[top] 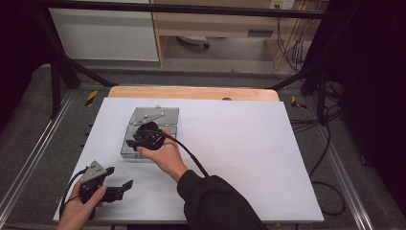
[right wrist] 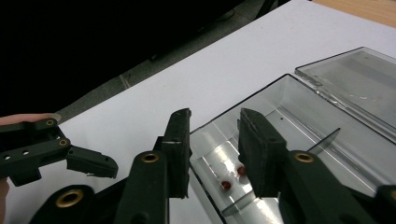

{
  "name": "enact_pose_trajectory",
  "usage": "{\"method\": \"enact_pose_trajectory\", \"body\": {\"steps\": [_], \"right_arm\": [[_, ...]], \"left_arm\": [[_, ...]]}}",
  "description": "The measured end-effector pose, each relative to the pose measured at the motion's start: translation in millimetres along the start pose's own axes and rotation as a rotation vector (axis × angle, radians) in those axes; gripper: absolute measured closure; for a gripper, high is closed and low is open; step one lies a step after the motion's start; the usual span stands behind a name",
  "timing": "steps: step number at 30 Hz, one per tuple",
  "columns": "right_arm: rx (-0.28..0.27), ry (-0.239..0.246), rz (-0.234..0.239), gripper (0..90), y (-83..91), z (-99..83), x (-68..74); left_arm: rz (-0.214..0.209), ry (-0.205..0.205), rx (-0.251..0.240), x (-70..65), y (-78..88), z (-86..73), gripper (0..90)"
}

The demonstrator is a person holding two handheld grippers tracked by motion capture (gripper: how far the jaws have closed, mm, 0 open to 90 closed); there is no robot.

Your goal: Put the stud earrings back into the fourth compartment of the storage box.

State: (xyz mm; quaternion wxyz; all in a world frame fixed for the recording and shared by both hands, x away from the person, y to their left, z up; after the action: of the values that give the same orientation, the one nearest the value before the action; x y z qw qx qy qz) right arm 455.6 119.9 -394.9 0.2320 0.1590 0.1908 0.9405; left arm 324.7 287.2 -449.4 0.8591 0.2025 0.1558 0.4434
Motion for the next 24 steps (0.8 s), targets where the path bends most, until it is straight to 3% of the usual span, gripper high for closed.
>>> {"method": "enact_pose_trajectory", "body": {"steps": [4,6,7,8,9,12,14,15,19,20,21,24], "right_arm": [[0.009,-0.007,0.000,43.7,14.6,0.3,-1.0],[0.007,-0.002,-0.002,40.9,19.8,-0.2,-1.5],[0.000,0.004,-0.018,33.5,31.1,-2.0,-2.4],[0.000,0.004,-0.018,33.5,31.1,-2.0,-2.4],[-0.006,0.005,-0.041,25.4,43.4,-5.1,-3.9],[-0.018,0.009,-0.070,19.2,56.6,-9.5,-6.3],[-0.027,0.010,-0.101,12.1,78.1,-17.2,-12.1],[-0.027,0.010,-0.101,12.1,78.1,-17.2,-12.1],[-0.061,0.012,-0.132,7.4,108.4,-27.7,-20.9],[-0.076,0.013,-0.148,6.2,124.0,-33.5,-25.8],[-0.076,0.013,-0.148,6.2,124.0,-33.5,-25.8],[-0.096,0.021,-0.188,5.7,148.4,-44.7,-33.3]], "left_arm": [[-0.001,0.001,-0.002,-0.7,0.0,0.3,8.7],[-0.001,0.000,-0.001,-1.1,-0.2,0.4,8.7],[0.000,0.000,-0.002,-1.2,-0.2,0.4,8.7],[0.000,0.000,-0.002,-1.1,-0.3,0.4,8.7],[0.001,0.001,-0.003,-1.1,-0.3,0.5,8.7],[0.009,-0.004,-0.005,-1.2,0.3,1.2,8.7],[0.006,-0.002,-0.009,-2.4,-0.1,1.5,8.7],[0.007,-0.005,-0.011,-2.6,-0.2,1.7,8.7],[0.016,-0.005,-0.018,-3.5,0.4,2.0,8.6],[0.019,-0.002,-0.020,-3.4,0.8,2.0,8.6],[0.023,0.003,-0.025,-3.4,1.1,2.1,8.6],[0.030,0.013,-0.032,-3.1,2.6,2.1,8.6]]}}
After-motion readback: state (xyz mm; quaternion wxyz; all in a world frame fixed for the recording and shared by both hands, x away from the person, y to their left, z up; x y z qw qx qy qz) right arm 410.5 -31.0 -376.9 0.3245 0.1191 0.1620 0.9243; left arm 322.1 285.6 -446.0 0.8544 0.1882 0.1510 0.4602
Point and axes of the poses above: each handheld gripper's, and its own axes: y roughly backward along the jaws, z roughly out of its top, x roughly to its left, the point moved 2 cm from there along -y, roughly forward along the jaws, and after that the axes turned 6 degrees about -x, right-handed, at the moved point
